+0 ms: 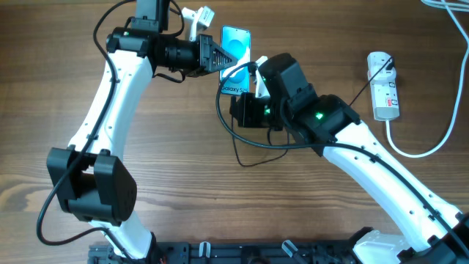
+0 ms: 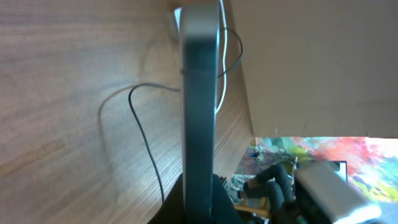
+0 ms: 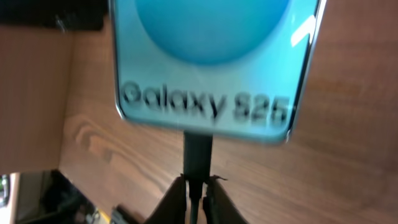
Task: Plug charger to phone and switch on socket
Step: 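Push the black USB-C plug up into the phone's port with the right gripper, then lower the plugged phone flat onto the table with both grippers, then release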
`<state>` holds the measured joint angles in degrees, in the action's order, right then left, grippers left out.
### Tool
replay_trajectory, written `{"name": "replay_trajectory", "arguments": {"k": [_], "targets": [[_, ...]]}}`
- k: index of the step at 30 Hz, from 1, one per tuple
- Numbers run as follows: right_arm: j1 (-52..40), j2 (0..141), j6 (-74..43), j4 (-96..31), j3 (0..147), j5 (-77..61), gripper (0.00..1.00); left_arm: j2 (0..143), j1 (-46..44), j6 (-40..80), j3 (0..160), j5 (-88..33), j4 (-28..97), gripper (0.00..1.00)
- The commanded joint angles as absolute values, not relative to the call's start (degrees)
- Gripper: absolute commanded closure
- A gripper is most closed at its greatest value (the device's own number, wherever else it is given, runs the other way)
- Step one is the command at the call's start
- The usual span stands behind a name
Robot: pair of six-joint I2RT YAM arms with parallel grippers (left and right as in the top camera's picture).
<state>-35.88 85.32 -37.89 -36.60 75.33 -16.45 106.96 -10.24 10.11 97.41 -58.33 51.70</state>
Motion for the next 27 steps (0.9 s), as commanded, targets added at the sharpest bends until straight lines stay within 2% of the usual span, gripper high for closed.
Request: {"name": "replay_trajectory", "arguments": {"k": [1,4,8,11,13,18,27], "targets": [[-33.5,84.8,-37.5,-34.9,76.2,-8.7,0.7,105.4,-11.9,9.2,97.4,-62.4,53.6,0.96],[-33.5,84.7,-37.6,-35.7,76.2,-11.5,0.5,105.4,-11.9,10.1,97.4,-56.2,53.6,0.96],[-33.5,84.7,-37.2,-38.4,76.2,-15.1,0.3,105.4,-11.8,12.9,97.4,-47.0,53.9,0.96],[-33.5,84.8,-35.9,-42.5,76.2,-14.7,0.04,105.8,-11.9,12.9,97.3,-39.0,56.2,0.96],[-33.5,84.8,-36.0,-45.5,76.2,-12.8,0.0,106.3,-12.4,12.9,97.0,-35.5,57.2,0.96],[-33.5,84.8,-36.2,-51.5,76.2,-7.1,0.0,108.5,-13.9,12.8,93.5,-33.3,57.3,0.96],[-33.5,84.9,-36.2,-55.4,76.1,-6.9,0.0,116.2,-17.5,14.0,88.7,-31.6,53.0,0.96]]}}
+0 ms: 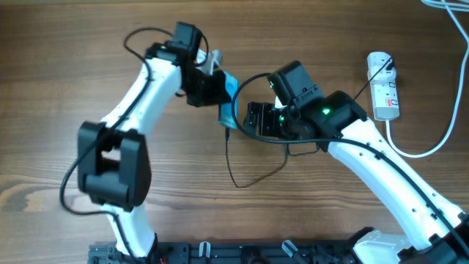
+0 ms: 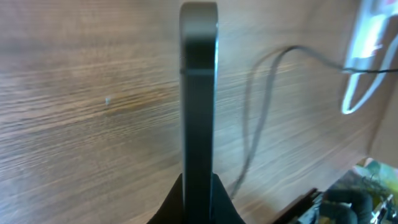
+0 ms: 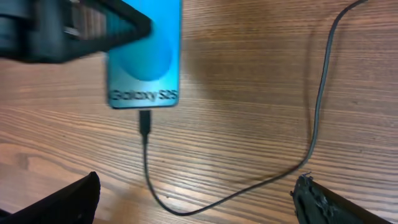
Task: Plug charger to phone and switch on socket
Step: 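Lower the plugged phone flat onto the table with both grippers, then release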
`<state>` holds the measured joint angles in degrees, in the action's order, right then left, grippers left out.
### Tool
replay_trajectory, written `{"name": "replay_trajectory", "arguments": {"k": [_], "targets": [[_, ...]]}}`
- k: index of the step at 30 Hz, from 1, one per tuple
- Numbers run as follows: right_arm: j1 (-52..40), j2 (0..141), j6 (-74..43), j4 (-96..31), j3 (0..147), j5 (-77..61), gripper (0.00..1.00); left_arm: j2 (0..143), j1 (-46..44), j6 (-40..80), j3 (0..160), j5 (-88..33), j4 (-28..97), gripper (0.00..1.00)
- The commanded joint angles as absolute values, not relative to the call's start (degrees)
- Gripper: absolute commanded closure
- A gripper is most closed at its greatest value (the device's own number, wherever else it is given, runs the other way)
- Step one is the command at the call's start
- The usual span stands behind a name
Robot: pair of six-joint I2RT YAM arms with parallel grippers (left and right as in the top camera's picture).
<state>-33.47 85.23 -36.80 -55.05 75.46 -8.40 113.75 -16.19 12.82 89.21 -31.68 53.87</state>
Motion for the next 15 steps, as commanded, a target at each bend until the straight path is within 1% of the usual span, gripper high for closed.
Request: {"name": "replay_trajectory", "arguments": {"k": [1,10,15], "targets": [[-33.5,84.9,-36.2,-55.5,76.1,-7.4,0.0,116.9,-17.8,14.0,88.7,-31.6,52.5,0.96],[-33.5,85.0,-36.2,-55.6,76.1,-9.0,0.0,122.6,-20.9,14.2,88.7,-31.6,47.1,0.96],[-33.5,85.0,-36.2,-55.9,76.1,-9.0,0.0,123.3,-21.0,14.2,88.7,-31.6,45.9,0.96]]}}
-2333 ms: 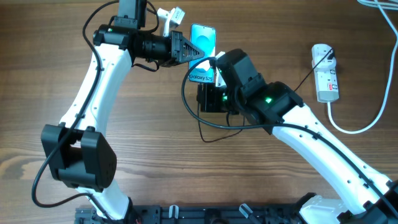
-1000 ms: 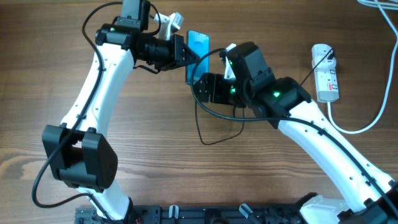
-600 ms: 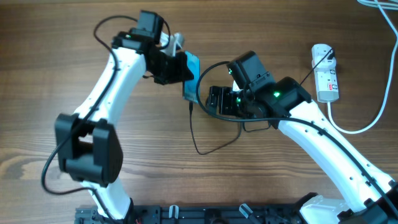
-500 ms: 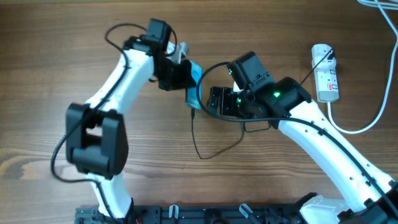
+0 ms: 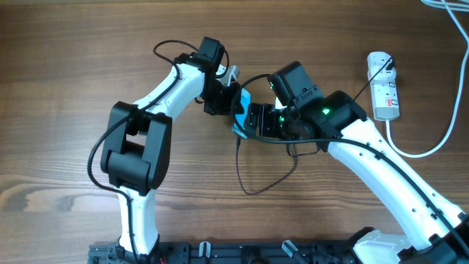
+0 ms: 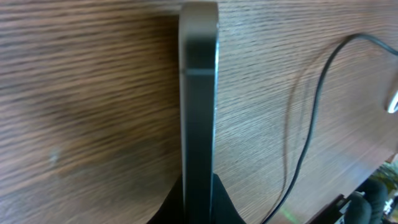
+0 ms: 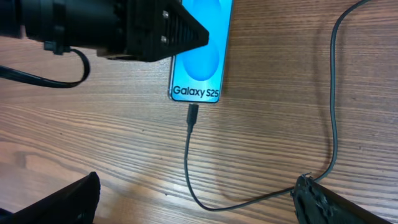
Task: Plug charger to phone and switch on socket
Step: 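Lower the plugged phone flat onto the table with both grippers, then release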
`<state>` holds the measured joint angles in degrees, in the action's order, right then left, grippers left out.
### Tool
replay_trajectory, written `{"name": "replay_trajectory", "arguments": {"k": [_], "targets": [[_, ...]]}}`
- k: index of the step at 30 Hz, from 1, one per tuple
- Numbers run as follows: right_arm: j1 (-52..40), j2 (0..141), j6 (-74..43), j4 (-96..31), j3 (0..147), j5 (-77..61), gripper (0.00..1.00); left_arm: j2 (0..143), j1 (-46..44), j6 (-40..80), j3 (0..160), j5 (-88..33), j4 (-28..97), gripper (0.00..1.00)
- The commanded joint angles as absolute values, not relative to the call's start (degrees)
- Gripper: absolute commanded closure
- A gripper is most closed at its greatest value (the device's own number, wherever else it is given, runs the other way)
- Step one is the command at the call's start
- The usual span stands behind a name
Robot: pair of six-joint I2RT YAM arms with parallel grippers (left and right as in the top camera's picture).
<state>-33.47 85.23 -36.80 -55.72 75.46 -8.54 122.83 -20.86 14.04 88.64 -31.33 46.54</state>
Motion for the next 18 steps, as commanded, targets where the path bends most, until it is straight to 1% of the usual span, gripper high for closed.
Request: {"name": "replay_trajectory", "arguments": {"k": [1,5,7,9,11,14,16,18], "targets": [[-33.5,85.0,-36.2,-56.0,76.1,-9.0,0.0,123.3,-21.0,14.2,88.7,-31.4,45.5,0.96],[-33.5,85.0,-36.2,-56.3,76.1,-9.0,0.0,123.4,-21.0,14.2,88.7,-29.9,43.8,0.96],[-33.5,85.0,-36.2,-56.6,76.0,-9.0,0.0,123.5,-21.0,14.2,88.5,-29.4,43.3,0.93],[-33.5,85.0,-36.2,-56.7,76.0,-9.0,0.0,123.5,-21.0,14.2,88.1,-26.8,43.3,0.76],[-33.5,85.0,-36.1,-56.7,76.0,-9.0,0.0,123.5,-21.0,14.2,87.7,-25.5,43.3,0.75],[-33.5,85.0,-36.2,-56.9,76.0,-9.0,0.0,123.5,-21.0,14.2,87.0,-23.9,43.4,0.68],[-33.5,85.0,-36.2,-57.0,76.0,-9.0,0.0,123.5,-21.0,14.2,86.8,-22.5,43.7,0.61],[-33.5,85.0,-36.2,-57.3,76.0,-8.6,0.0,123.5,-21.0,14.2,86.8,-21.9,44.2,0.52]]}}
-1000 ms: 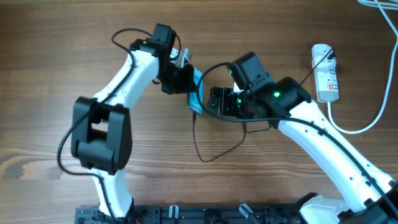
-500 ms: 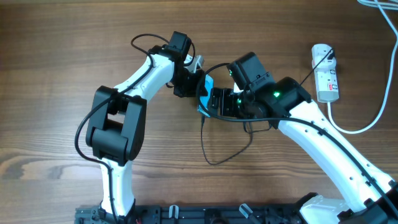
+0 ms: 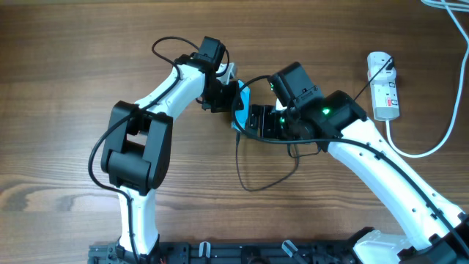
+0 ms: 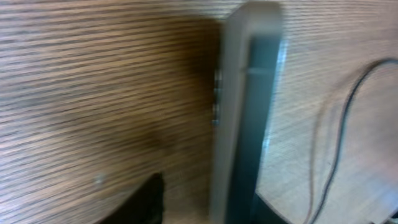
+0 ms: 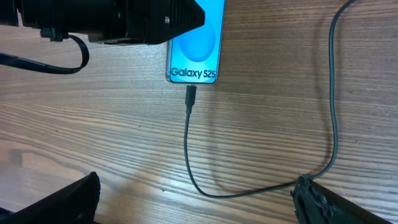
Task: Plug charger to phone and switch on socket
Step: 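Lower the plugged phone flat onto the table with both grippers, then release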
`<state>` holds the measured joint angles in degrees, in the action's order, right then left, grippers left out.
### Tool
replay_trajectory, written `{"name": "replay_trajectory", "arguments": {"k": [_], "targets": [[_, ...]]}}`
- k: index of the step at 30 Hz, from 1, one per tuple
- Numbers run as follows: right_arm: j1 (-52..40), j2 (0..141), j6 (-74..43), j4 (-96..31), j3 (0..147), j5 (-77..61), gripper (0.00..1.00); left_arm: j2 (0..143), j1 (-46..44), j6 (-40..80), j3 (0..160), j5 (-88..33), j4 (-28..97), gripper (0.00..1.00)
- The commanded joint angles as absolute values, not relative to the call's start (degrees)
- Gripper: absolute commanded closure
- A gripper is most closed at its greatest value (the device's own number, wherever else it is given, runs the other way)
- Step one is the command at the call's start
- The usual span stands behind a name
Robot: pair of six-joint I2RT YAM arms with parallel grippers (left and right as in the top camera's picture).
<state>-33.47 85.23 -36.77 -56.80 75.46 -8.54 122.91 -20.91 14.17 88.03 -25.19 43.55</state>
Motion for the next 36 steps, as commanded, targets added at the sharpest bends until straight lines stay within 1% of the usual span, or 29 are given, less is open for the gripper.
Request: {"name": "replay_trajectory", "arguments": {"k": [1,8,10,12,15,16,18,23,26,29,34,36], "targets": [[-33.5,85.0,-36.2,-57.5,76.0,-8.3,0.0,123.5,-21.0,14.2,86.8,-21.7,44.4,0.51],[-33.5,85.0,-36.2,-59.7,76.0,-7.7,0.0,123.5,-20.9,14.2,86.8,-20.4,45.4,0.51],[-33.5,85.0,-36.2,-60.3,76.0,-7.2,0.0,123.4,-20.9,14.2,86.9,-19.8,46.2,0.45],[-33.5,85.0,-37.1,-61.6,76.0,-5.0,0.0,122.4,-20.4,14.2,87.4,-18.7,48.1,0.45],[-33.5,85.0,-39.4,-62.9,76.0,-3.3,0.0,119.6,-19.2,14.2,89.2,-18.5,50.7,0.36],[-33.5,85.0,-39.4,-62.9,76.0,-3.4,0.0,117.6,-18.5,14.2,89.9,-18.5,51.5,0.31],[-33.5,85.0,-39.0,-62.9,76.0,-3.4,0.0,113.1,-17.5,14.5,90.6,-18.1,51.7,0.0],[-33.4,85.0,-39.0,-62.9,76.1,0.3,0.0,99.1,-15.5,17.4,90.7,-11.3,51.8,0.0],[-30.9,84.9,-39.0,-63.0,76.2,1.3,0.0,90.7,-15.0,17.1,90.7,-4.7,53.1,0.0],[-25.5,84.9,-38.9,-63.5,77.5,1.2,0.0,86.0,-15.0,17.2,90.7,-3.1,55.6,0.0],[-10.6,84.9,-29.4,-63.7,83.4,-1.0,0.0,82.1,-15.0,17.2,90.7,-3.1,56.3,0.0],[-4.3,84.9,-29.1,-62.2,85.4,0.6,0.0,82.1,-15.0,17.2,90.7,-3.1,56.3,0.0]]}}
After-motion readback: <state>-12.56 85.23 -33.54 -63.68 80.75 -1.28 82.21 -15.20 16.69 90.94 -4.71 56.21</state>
